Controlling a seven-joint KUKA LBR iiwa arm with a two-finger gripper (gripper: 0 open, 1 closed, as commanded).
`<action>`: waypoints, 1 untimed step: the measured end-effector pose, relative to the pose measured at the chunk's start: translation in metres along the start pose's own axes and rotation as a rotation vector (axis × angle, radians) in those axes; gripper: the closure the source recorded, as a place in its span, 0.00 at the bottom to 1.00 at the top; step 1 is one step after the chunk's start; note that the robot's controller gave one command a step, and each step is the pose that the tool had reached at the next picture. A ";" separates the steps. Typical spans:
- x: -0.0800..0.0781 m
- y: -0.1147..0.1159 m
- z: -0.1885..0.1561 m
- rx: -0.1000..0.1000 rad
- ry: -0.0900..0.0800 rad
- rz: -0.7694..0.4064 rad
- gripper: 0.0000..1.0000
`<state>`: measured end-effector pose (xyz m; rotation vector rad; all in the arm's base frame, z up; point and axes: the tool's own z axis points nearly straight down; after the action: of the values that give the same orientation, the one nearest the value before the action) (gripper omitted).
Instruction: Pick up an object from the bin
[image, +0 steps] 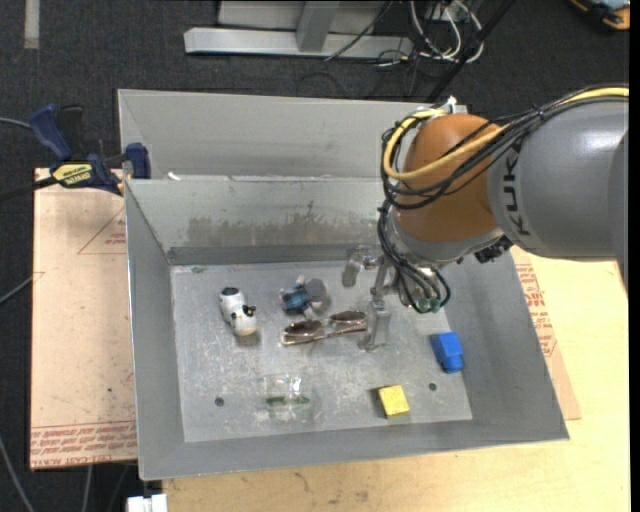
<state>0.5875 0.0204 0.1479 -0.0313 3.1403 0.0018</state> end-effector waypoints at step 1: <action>-0.005 -0.001 0.063 0.001 -0.006 -0.183 0.00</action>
Offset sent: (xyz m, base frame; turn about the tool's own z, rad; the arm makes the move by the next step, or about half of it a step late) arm 0.0100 -0.0031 -0.0779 0.0199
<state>0.5930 0.0197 0.0845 -0.3175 3.1184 0.0005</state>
